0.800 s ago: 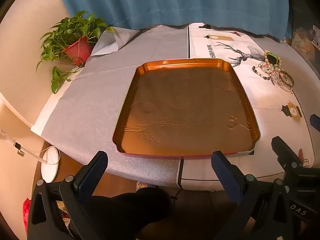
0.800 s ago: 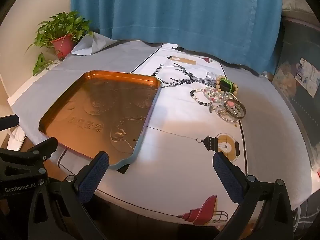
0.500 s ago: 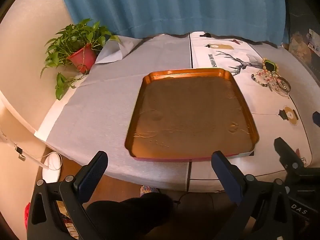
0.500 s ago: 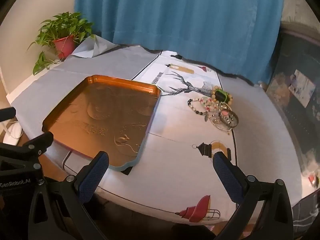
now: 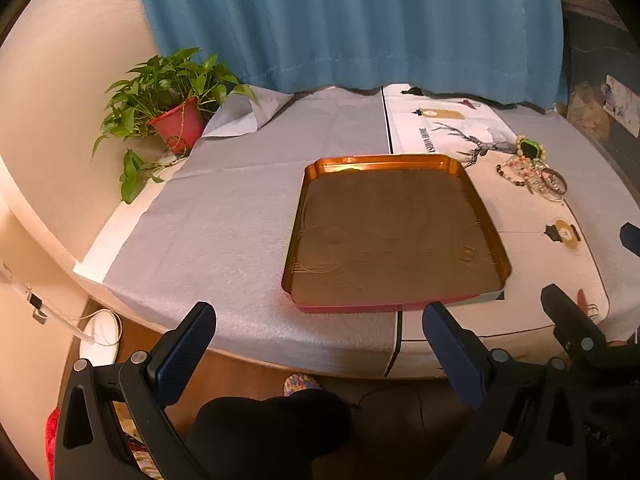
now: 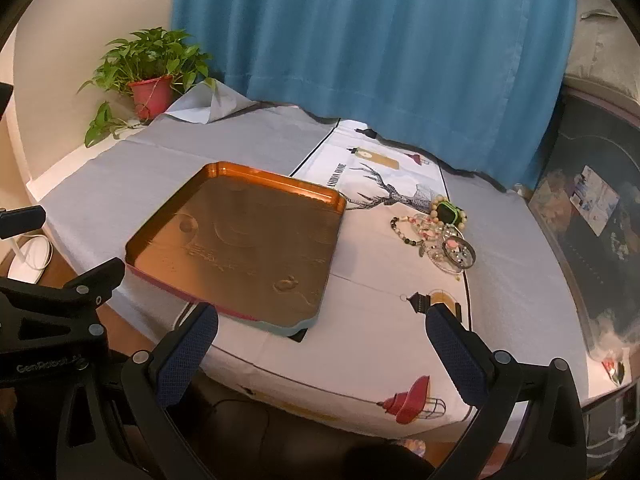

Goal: Organize jewelry

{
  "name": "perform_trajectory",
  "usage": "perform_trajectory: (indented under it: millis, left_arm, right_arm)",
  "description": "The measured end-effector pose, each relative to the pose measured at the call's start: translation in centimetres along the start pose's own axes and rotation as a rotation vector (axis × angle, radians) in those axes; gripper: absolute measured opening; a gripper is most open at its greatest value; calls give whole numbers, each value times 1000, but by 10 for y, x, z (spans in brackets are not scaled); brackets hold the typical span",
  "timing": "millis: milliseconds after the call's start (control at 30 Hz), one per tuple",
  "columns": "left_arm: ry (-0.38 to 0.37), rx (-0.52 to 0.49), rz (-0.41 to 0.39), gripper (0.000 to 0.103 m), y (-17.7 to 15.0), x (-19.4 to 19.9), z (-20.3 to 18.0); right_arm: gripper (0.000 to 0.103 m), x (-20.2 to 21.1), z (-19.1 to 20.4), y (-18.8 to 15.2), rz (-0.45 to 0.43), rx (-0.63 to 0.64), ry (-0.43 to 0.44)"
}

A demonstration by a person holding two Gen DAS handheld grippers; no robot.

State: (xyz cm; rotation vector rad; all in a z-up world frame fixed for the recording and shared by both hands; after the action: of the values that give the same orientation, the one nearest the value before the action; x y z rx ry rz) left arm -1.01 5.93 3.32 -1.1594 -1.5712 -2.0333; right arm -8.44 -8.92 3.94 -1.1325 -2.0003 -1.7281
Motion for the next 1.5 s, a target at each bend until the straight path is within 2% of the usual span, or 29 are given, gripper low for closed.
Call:
perform_trajectory:
  millis: [667, 1500]
  left_arm:
    - [-34, 0, -49, 103, -8, 28, -1]
    - [-35, -3, -81, 103, -10, 50, 4]
  right_arm:
    - [103, 40, -4, -2, -14, 13, -53]
    - [103, 57, -6, -2, -32, 6, -60]
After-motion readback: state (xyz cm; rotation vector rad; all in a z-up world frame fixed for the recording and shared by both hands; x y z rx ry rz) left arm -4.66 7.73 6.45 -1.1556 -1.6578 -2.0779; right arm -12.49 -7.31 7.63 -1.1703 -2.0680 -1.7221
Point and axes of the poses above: each gripper's, at about its wrist camera, not at the fingertips, and x roughly against the way its jaws point, z to its left, y to its top, the point moved 3 cm from there along -x, roughly the way its jaws point, and after that the axes turned 8 degrees about -y, right-handed, at the moved point
